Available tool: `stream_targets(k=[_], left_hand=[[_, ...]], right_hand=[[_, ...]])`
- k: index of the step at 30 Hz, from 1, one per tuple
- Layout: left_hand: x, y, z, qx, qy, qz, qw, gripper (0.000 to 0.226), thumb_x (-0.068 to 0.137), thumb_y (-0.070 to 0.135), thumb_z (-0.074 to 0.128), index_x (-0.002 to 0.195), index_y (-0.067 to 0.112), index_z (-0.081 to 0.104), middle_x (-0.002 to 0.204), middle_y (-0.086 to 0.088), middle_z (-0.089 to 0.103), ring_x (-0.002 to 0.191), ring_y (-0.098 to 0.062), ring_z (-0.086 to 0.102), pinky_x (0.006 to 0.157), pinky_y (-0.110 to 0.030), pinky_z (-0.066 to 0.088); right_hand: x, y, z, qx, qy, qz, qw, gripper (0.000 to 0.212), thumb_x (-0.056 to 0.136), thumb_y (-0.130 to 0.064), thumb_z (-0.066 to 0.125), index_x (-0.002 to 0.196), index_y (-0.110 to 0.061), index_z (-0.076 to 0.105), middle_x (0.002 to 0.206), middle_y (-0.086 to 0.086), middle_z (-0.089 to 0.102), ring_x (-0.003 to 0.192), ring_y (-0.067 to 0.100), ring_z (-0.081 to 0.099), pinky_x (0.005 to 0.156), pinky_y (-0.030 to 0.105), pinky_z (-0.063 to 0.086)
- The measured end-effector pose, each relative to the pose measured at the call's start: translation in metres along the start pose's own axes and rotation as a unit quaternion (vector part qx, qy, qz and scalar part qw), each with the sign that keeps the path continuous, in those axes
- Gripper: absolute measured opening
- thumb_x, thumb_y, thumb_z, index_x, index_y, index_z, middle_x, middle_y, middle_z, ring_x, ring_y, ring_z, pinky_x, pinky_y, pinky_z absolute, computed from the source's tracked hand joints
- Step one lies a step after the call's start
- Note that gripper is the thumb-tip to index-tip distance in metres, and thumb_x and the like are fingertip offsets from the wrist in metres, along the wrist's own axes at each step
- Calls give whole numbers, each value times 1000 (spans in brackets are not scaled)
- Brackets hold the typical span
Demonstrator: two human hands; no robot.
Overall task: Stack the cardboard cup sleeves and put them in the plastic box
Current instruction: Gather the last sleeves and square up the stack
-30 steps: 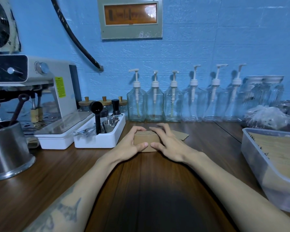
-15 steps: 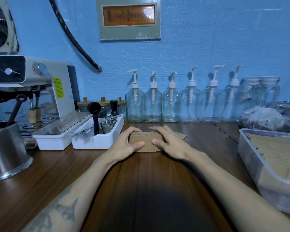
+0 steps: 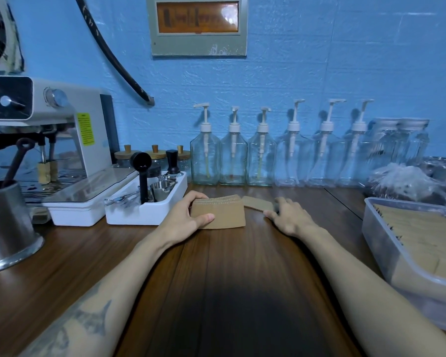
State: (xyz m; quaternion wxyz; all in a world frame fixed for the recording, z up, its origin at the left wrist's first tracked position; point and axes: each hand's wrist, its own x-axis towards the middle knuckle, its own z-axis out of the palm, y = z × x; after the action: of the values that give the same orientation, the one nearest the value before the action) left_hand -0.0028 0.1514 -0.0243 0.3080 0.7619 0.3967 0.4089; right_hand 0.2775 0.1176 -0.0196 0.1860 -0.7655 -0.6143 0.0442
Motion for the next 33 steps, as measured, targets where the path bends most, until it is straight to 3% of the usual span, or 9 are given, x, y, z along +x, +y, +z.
stream_targets(k=[6,10,13,15,19,24,26,29,33], left_hand=[[0,-1,0,5,3,-9,1000,38,85,23,76,117,25,56,111,6,65,102,-10,62,89,-26,51],[2,-3,-4,16,22,-18,999,38,85,23,76,118,25,55,111,5,65,102,-11,62,88,-27,50],[2,-3,-5,30,34,-22,999,39,86,24,75,119,24,54,111,4,64,101,-12,61,87,-27,48],[2,-3,-4,34,36,-22,999,39,86,24,75,119,23,54,111,3,64,102,-13,61,89,-28,49],[1,-4,-5,37,43,-28,998,40,86,26,75,119,24,53,112,3,63,104,-14,61,92,-31,50],[0,-2,-4,50,54,-34,997,41,87,29,74,121,24,50,114,2,62,105,-16,60,91,-30,48],[0,0,-4,54,57,-35,996,42,88,29,73,122,24,49,114,2,61,105,-16,59,89,-28,47],[0,0,-3,54,55,-33,996,44,88,28,73,124,22,48,114,2,61,105,-16,59,87,-26,46],[0,-3,-4,51,42,-26,997,44,88,26,72,123,21,47,115,0,60,106,-17,59,93,-32,49]], right_hand=[[3,-5,-5,59,8,16,998,62,90,-36,65,142,-12,43,141,12,40,129,33,42,110,48,36],[1,-6,-14,152,19,27,988,71,78,-12,78,141,-9,45,130,13,31,117,33,48,111,34,36],[-3,-9,-17,194,38,37,980,68,75,1,78,135,-11,50,131,14,31,96,23,48,82,17,43],[-3,-9,-15,216,44,43,974,71,73,2,79,135,-12,48,133,15,37,98,22,48,73,11,40],[-6,-9,-18,277,77,61,956,75,73,5,76,139,-12,43,110,13,61,98,23,56,76,25,43],[-11,-12,-31,351,226,-10,909,43,83,-5,68,122,-17,58,73,-5,60,80,14,60,80,28,46],[-15,-17,-34,398,238,-60,884,39,87,-6,65,122,-21,58,77,-4,53,71,10,53,74,19,45],[-25,-26,-33,388,180,-126,895,43,90,-6,66,127,-25,56,85,-3,46,72,8,46,72,8,42],[-30,-35,-21,337,76,-164,924,50,91,-9,65,135,-28,50,119,0,63,105,15,58,96,30,48]])
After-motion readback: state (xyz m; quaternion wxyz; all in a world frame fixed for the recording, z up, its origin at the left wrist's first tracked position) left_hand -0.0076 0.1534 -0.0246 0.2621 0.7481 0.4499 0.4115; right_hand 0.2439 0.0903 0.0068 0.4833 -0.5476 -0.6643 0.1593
